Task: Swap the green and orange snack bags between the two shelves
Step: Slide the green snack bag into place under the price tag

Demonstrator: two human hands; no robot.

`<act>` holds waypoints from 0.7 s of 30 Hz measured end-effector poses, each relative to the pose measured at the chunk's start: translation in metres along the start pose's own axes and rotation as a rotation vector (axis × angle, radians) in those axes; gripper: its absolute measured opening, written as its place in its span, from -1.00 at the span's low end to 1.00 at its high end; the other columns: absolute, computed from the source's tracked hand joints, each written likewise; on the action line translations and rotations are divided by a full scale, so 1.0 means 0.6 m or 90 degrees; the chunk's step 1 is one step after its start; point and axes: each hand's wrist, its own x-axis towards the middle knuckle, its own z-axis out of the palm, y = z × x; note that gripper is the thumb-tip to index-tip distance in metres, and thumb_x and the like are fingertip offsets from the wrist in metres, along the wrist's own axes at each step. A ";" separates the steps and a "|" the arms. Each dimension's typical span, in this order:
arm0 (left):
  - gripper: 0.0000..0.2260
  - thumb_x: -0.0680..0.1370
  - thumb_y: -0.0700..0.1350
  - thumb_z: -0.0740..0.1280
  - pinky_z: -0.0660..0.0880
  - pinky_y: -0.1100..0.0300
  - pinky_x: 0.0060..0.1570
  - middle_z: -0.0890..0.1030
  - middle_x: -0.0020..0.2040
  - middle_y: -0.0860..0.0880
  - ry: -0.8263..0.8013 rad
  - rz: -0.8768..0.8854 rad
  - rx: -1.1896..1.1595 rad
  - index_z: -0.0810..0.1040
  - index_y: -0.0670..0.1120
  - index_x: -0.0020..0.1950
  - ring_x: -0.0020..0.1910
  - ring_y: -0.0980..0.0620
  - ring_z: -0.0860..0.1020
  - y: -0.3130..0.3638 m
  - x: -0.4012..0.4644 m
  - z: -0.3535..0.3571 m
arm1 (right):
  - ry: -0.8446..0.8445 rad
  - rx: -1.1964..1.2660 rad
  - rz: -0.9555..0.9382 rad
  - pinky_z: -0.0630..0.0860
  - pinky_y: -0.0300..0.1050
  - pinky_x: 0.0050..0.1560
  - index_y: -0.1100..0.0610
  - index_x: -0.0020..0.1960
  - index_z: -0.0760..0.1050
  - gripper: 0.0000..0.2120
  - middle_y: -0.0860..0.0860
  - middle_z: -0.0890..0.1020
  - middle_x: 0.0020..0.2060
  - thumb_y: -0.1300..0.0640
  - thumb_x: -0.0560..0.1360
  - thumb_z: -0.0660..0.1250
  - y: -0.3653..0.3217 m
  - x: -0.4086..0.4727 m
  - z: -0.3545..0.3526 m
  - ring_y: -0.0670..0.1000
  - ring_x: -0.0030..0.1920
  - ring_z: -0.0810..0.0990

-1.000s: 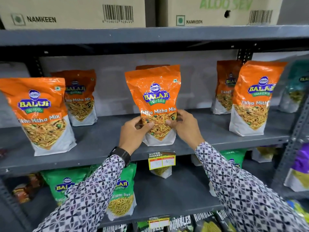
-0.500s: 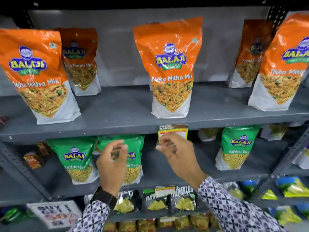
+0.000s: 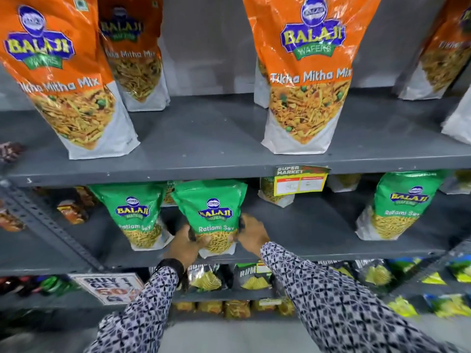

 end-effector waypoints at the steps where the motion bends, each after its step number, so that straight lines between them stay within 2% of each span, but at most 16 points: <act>1: -0.43 0.51 0.15 0.51 0.50 -0.17 0.35 0.63 0.34 -0.16 0.006 0.016 0.021 0.47 -0.12 0.38 0.30 -0.22 0.58 0.003 0.005 0.004 | 0.007 -0.003 0.005 0.68 0.05 0.20 0.01 0.26 0.59 -0.47 0.02 0.77 0.13 0.08 0.33 0.63 -0.023 -0.021 -0.018 0.10 0.11 0.74; 2: -0.49 0.50 0.15 0.52 0.53 -0.16 0.30 0.66 0.26 -0.14 0.007 0.031 0.032 0.52 -0.12 0.31 0.24 -0.21 0.61 0.008 0.008 0.010 | 0.010 0.000 0.013 0.66 0.01 0.20 0.04 0.26 0.61 -0.51 0.04 0.77 0.13 0.13 0.36 0.63 -0.026 -0.028 -0.027 0.10 0.11 0.74; 4: -0.54 0.49 0.11 0.54 0.57 -0.10 0.23 0.70 0.19 -0.10 0.011 0.044 0.038 0.57 -0.13 0.24 0.19 -0.17 0.64 0.021 0.013 0.027 | 0.017 -0.005 0.008 0.67 0.07 0.20 0.05 0.26 0.63 -0.52 0.07 0.77 0.14 0.13 0.37 0.62 -0.021 -0.039 -0.054 0.11 0.13 0.73; 8: -0.50 0.40 0.12 0.60 0.61 -0.11 0.20 0.73 0.16 -0.08 -0.007 0.067 0.031 0.60 -0.11 0.21 0.15 -0.13 0.69 0.051 0.018 0.085 | 0.042 -0.004 0.011 0.68 0.11 0.20 0.05 0.25 0.63 -0.53 0.06 0.78 0.10 0.11 0.36 0.63 0.036 -0.042 -0.105 0.11 0.11 0.74; 10: -0.50 0.40 0.13 0.60 0.61 -0.09 0.19 0.74 0.16 -0.05 -0.024 0.089 0.026 0.61 -0.10 0.21 0.14 -0.10 0.69 0.068 0.016 0.121 | 0.054 0.002 0.021 0.67 0.11 0.22 0.03 0.25 0.63 -0.52 0.05 0.78 0.09 0.10 0.36 0.64 0.067 -0.047 -0.136 0.10 0.11 0.73; 13: -0.58 0.48 0.01 0.58 0.54 0.11 0.11 0.69 0.14 0.04 -0.056 0.108 0.011 0.60 -0.10 0.27 0.12 -0.01 0.65 0.099 0.008 0.172 | 0.060 0.023 0.031 0.67 0.12 0.21 -0.02 0.24 0.62 -0.50 0.02 0.78 0.10 0.08 0.33 0.64 0.139 -0.029 -0.171 0.11 0.12 0.73; 16: -0.56 0.48 -0.02 0.58 0.55 0.12 0.17 0.70 0.17 0.05 -0.085 0.118 0.016 0.61 -0.10 0.30 0.16 0.00 0.66 0.121 0.005 0.207 | 0.074 0.055 0.043 0.68 0.19 0.21 -0.09 0.20 0.61 -0.41 0.00 0.78 0.10 -0.08 0.20 0.63 0.186 -0.024 -0.200 0.12 0.13 0.74; 18: -0.57 0.47 -0.04 0.59 0.58 0.06 0.23 0.73 0.21 -0.01 -0.090 0.118 0.021 0.62 -0.09 0.29 0.20 -0.04 0.69 0.125 0.007 0.222 | 0.083 0.043 0.046 0.66 0.14 0.24 -0.04 0.22 0.63 -0.48 0.02 0.78 0.12 0.02 0.28 0.65 0.175 -0.048 -0.221 0.12 0.14 0.73; 21: -0.60 0.47 -0.06 0.58 0.59 0.04 0.24 0.73 0.22 -0.05 -0.076 0.119 0.030 0.62 -0.09 0.28 0.20 -0.06 0.69 0.126 0.007 0.234 | 0.089 0.027 0.044 0.58 -0.09 0.22 0.11 0.31 0.62 -0.53 0.05 0.76 0.14 0.17 0.42 0.61 0.140 -0.089 -0.242 0.07 0.14 0.69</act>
